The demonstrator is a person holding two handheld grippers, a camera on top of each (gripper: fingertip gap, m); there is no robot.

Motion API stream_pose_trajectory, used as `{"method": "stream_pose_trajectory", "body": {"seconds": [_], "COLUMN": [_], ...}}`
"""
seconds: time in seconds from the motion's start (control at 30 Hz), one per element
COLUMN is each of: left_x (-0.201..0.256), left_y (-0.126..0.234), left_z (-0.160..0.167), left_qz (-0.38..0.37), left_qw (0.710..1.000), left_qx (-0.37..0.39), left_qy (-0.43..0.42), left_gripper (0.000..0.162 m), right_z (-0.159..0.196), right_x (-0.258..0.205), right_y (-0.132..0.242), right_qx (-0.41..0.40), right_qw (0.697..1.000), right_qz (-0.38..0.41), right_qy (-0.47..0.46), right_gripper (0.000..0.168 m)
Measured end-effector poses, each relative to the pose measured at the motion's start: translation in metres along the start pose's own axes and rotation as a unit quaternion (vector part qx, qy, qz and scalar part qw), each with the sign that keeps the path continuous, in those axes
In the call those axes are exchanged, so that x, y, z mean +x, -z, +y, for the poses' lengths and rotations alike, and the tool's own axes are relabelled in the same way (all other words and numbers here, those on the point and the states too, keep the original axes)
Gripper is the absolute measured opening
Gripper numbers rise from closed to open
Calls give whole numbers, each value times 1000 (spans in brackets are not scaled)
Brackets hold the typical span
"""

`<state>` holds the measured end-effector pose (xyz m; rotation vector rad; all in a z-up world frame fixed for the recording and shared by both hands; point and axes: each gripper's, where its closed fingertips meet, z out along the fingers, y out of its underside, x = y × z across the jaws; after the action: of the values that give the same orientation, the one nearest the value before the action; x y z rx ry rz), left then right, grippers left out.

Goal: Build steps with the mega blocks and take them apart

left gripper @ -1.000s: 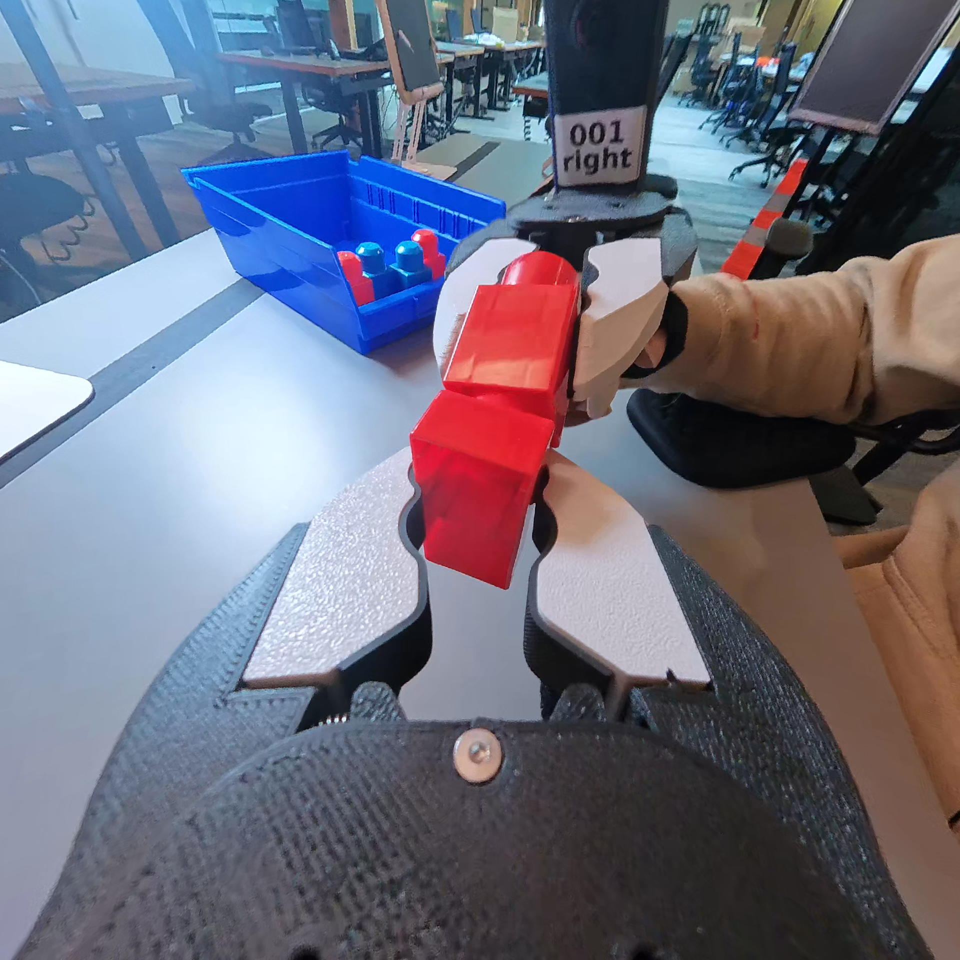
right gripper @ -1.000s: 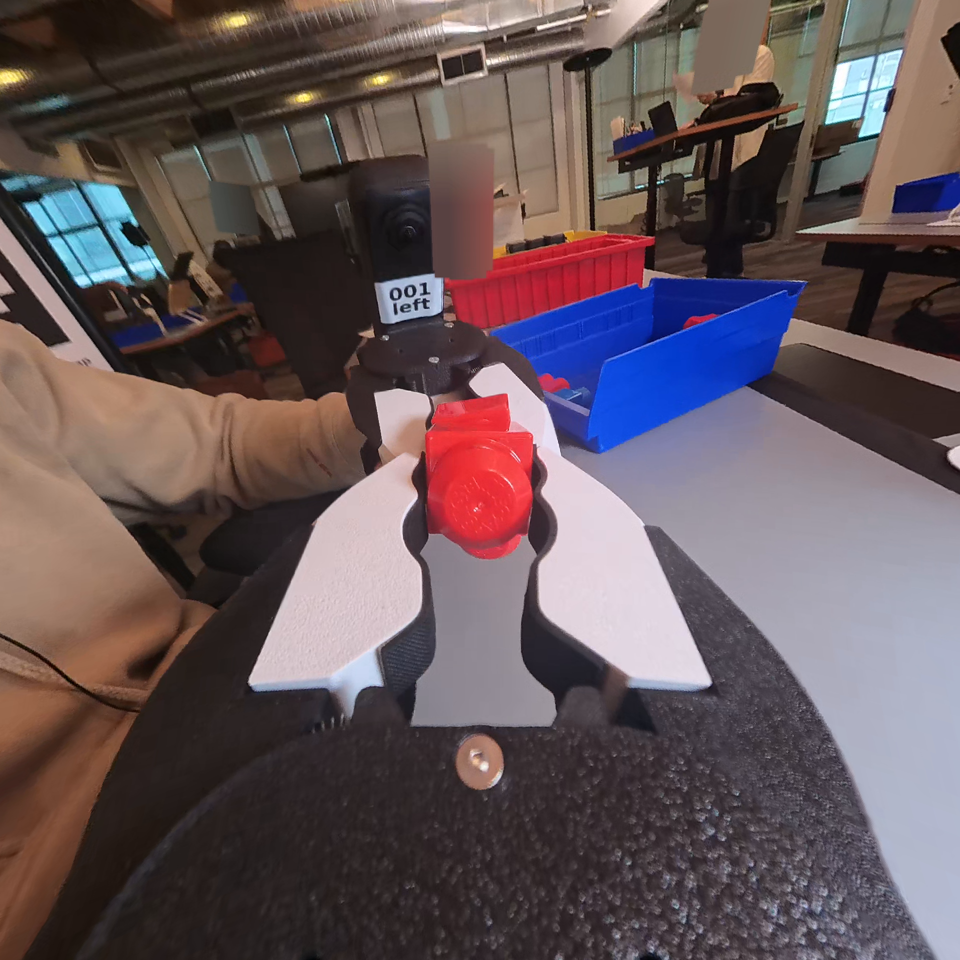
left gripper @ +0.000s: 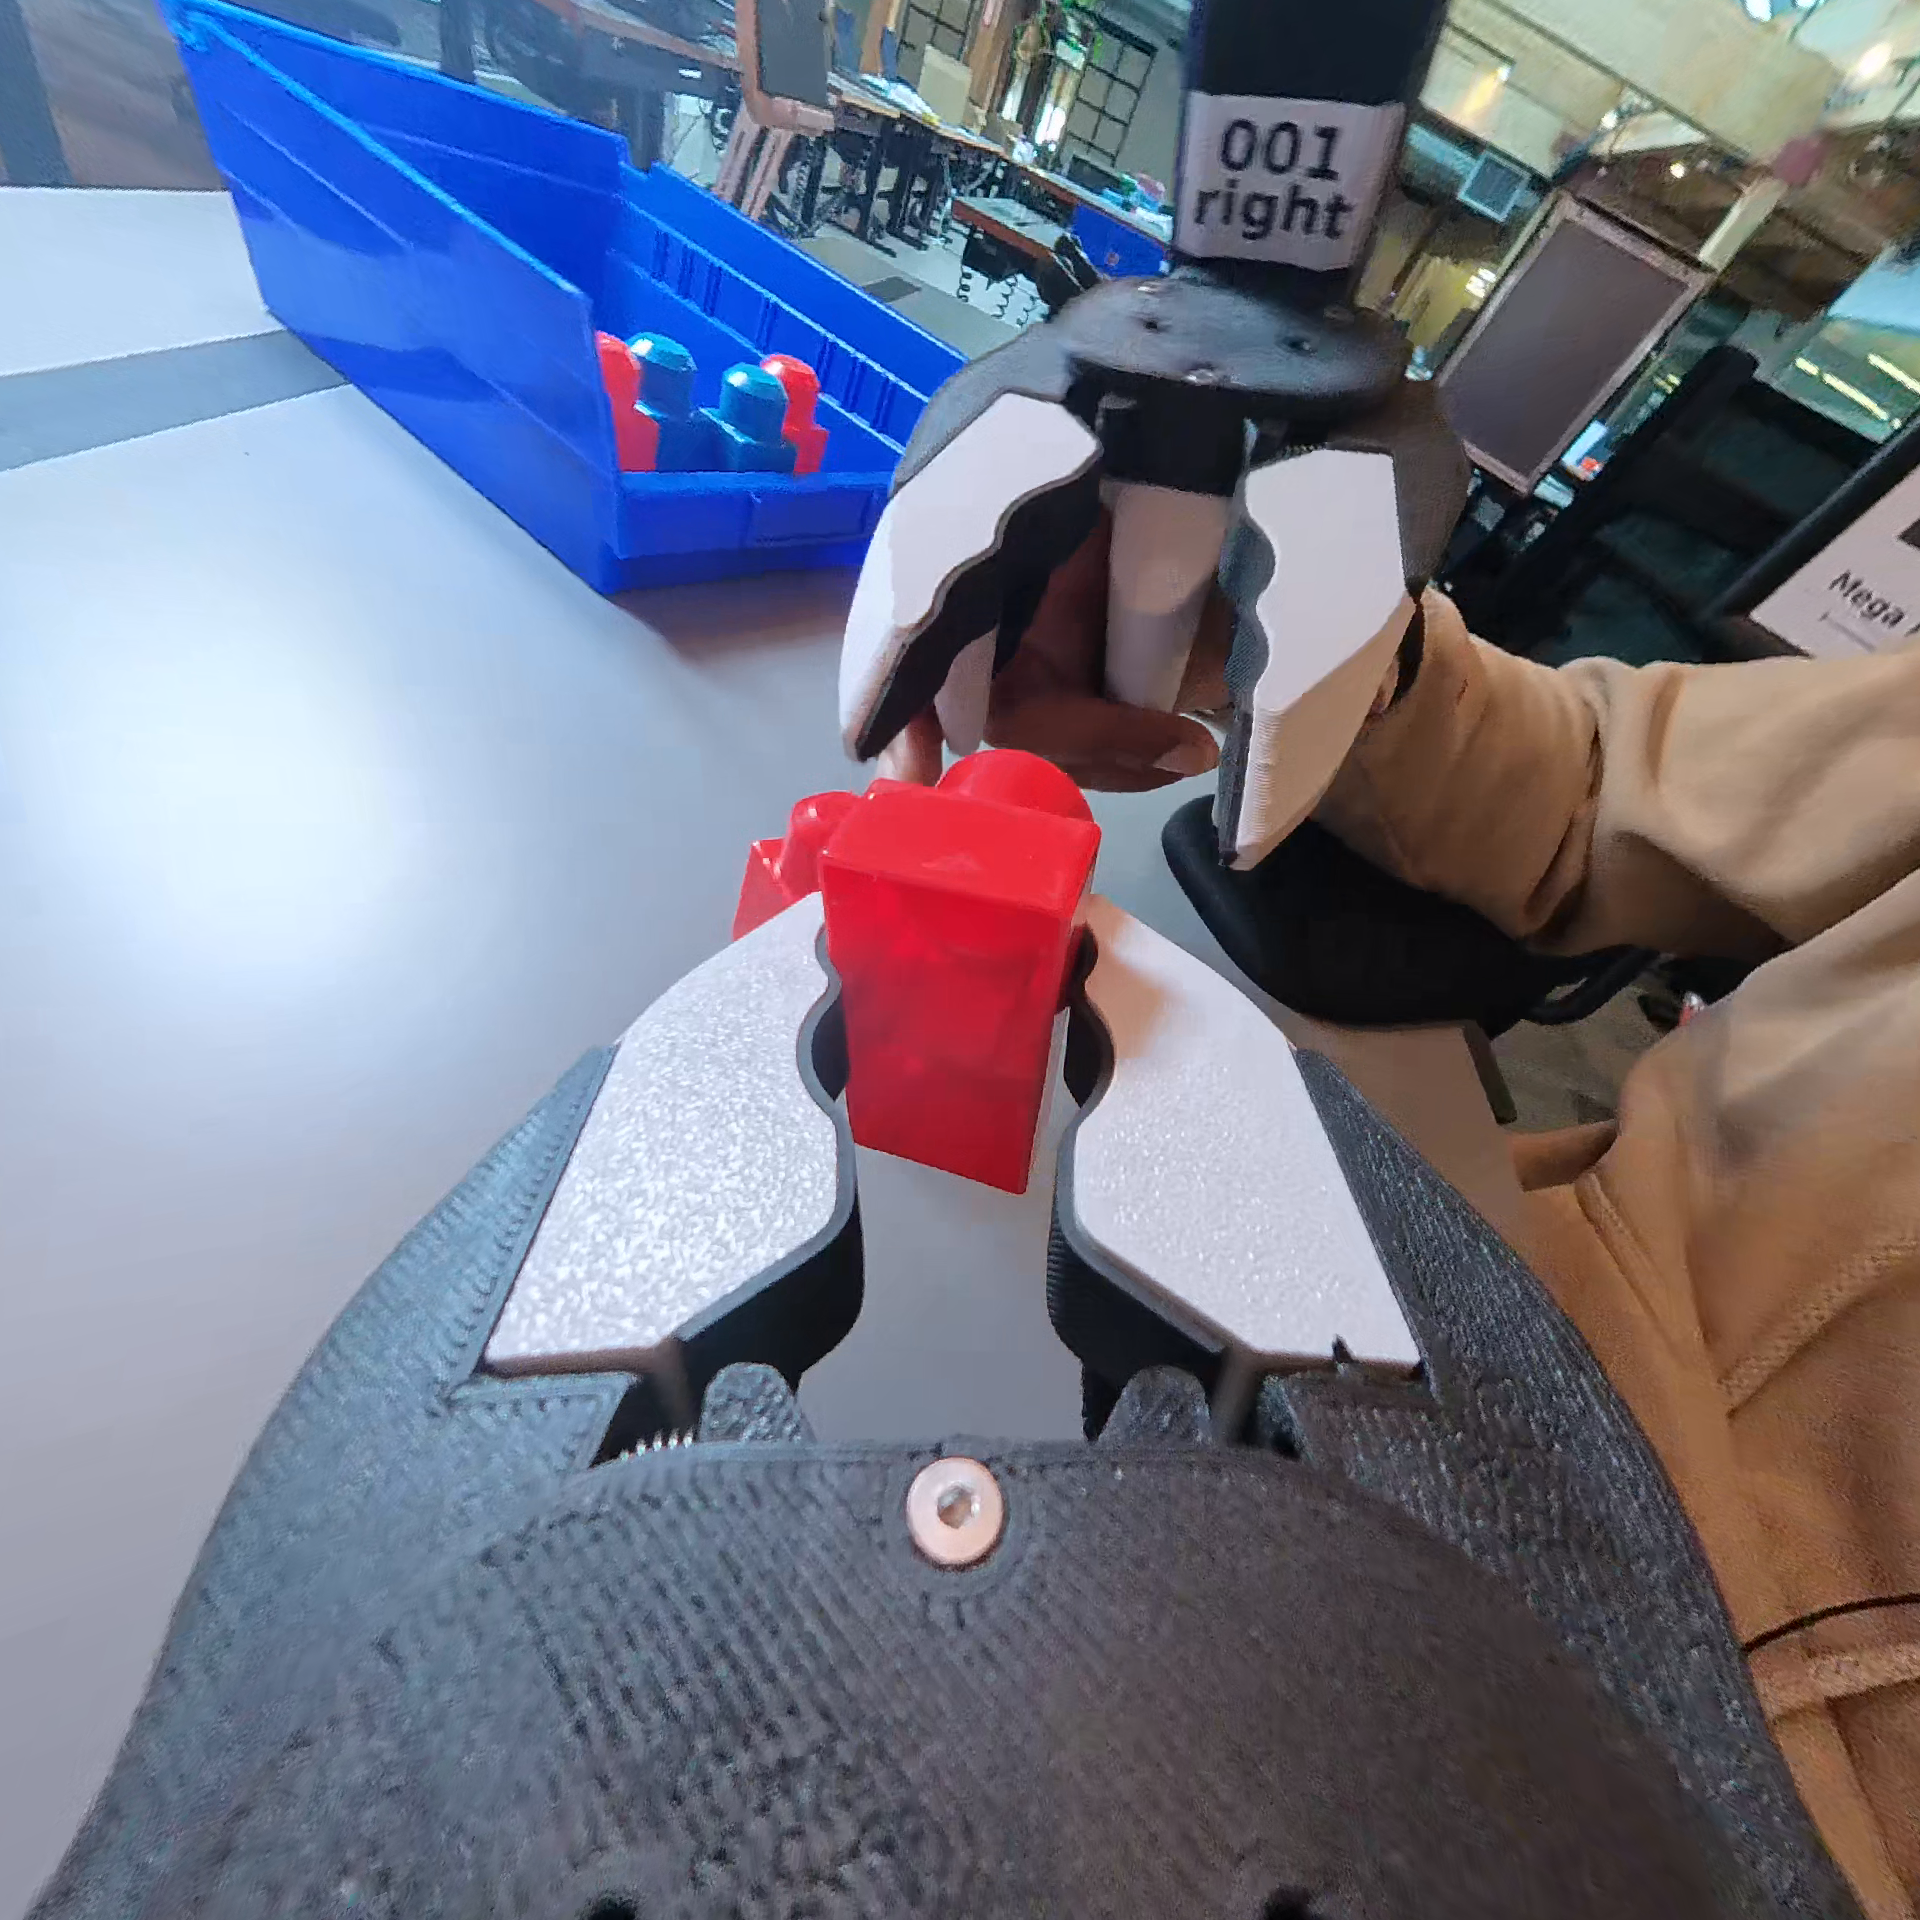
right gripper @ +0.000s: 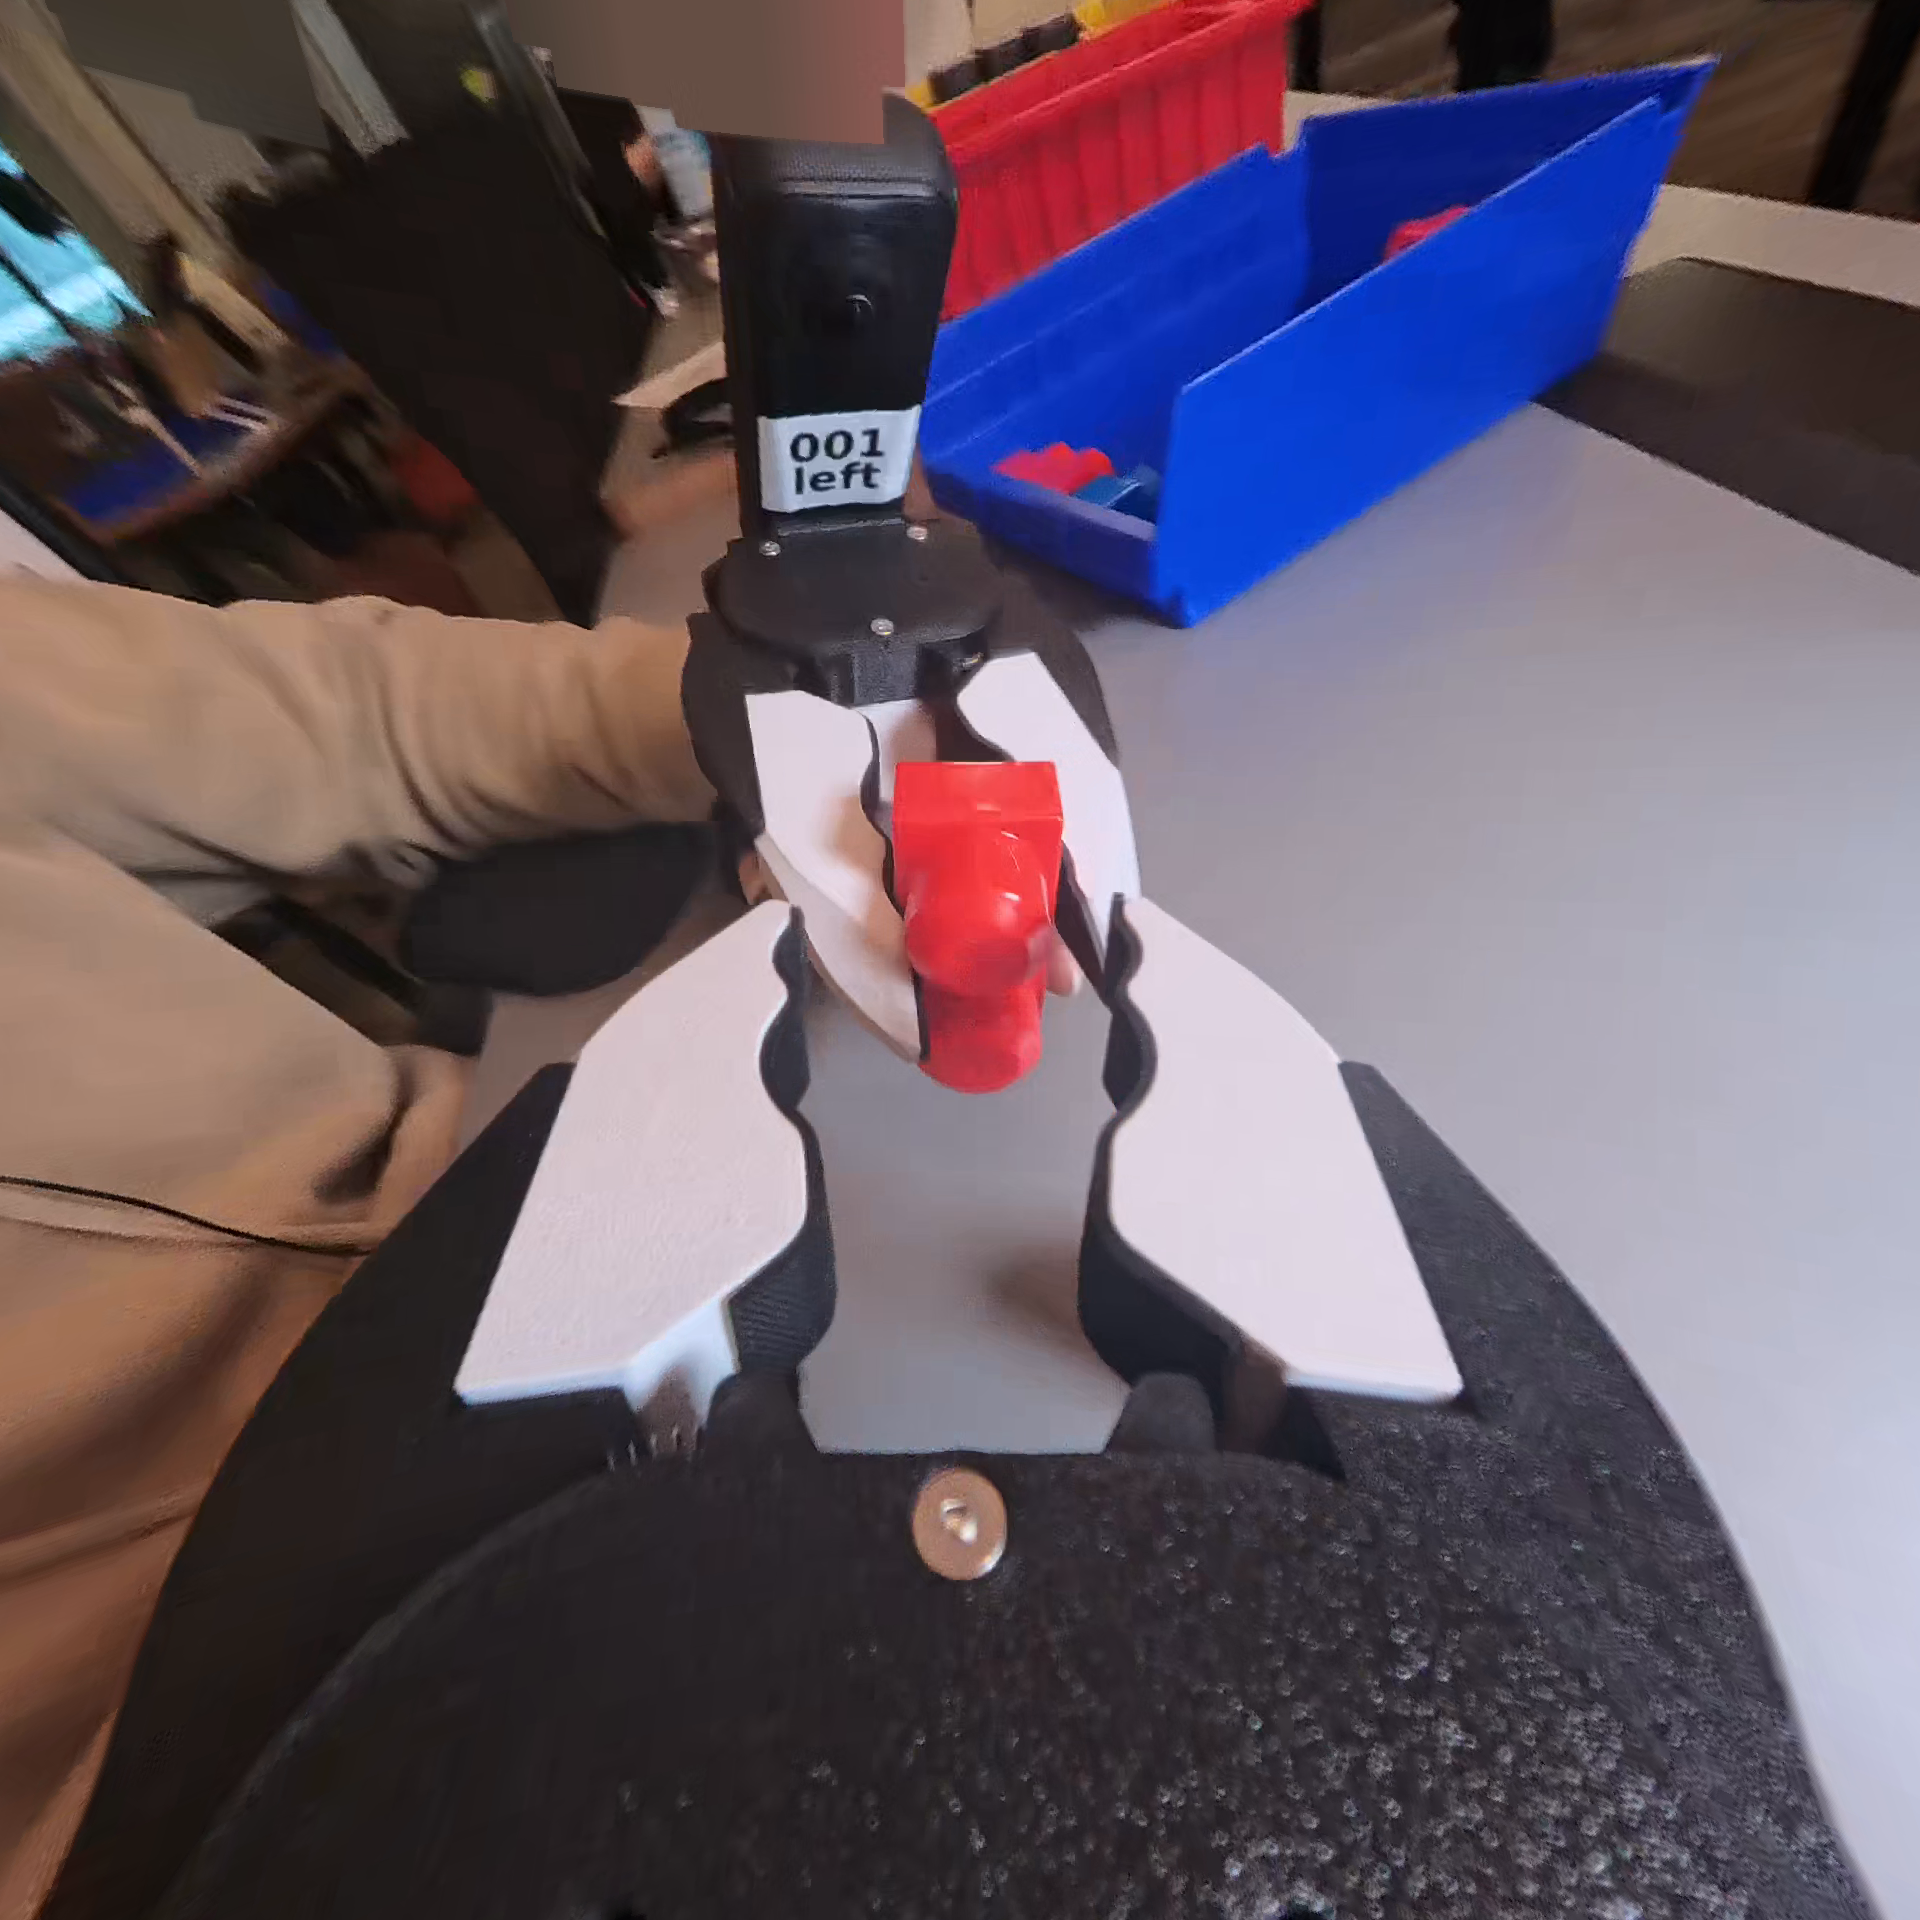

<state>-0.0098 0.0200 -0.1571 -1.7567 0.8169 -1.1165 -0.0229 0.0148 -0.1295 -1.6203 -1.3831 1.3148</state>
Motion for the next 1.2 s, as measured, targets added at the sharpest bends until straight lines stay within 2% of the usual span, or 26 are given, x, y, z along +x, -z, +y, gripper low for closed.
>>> {"method": "stream_pose_trajectory", "body": {"seconds": [0.07,0.13,0.3,0.4,0.57,0.63,0.77,0.8,0.87,0.93,1.03,1.1,1.13,1.17,1.2], "left_x": [9,9,23,24,28,29,30,32,30,22,7,-1,-6,-9,-10], "left_y": [-4,-4,3,10,9,7,10,10,12,17,21,20,19,18,18], "left_z": [-1,3,-10,-17,-16,-13,-18,-21,-23,-25,-24,-19,-16,-14,-12], "left_qz": [4,-14,15,33,39,39,32,32,25,12,-21,-34,-42,-48,-50], "left_qw": [1000,998,996,996,995,996,996,996,996,996,995,995,995,995,995], "left_qx": [-1,-16,12,35,31,20,14,17,21,25,21,12,6,2,0], "left_qy": [-25,-64,-90,-74,-82,-80,-77,-79,-88,-86,-93,-93,-92,-92,-91], "left_gripper": [39,39,39,40,43,34,33,33,33,33,33,33,34,34,34], "right_z": [7,6,-16,-18,-10,-8,-15,-18,-17,1,44,65,75,85,90], "right_x": [-8,-9,-15,-12,-14,-15,-18,-18,-6,21,58,62,64,68,72], "right_y": [-8,-7,16,26,23,20,22,24,30,37,43,34,28,23,20], "right_qx": [-11,-6,48,51,33,29,48,52,44,-19,-144,-194,-215,-239,-253], "right_qw": [999,999,994,992,991,991,990,991,997,999,979,969,964,956,950], "right_qz": [-27,-38,-86,-102,-113,-114,-116,-110,-61,24,141,153,159,171,181], "right_qy": [-16,-18,-39,-62,-66,-66,-59,-47,-18,16,34,15,7,6,12], "right_gripper": [46,29,29,29,30,30,30,31,48,61,70,68,61,43,37]}}
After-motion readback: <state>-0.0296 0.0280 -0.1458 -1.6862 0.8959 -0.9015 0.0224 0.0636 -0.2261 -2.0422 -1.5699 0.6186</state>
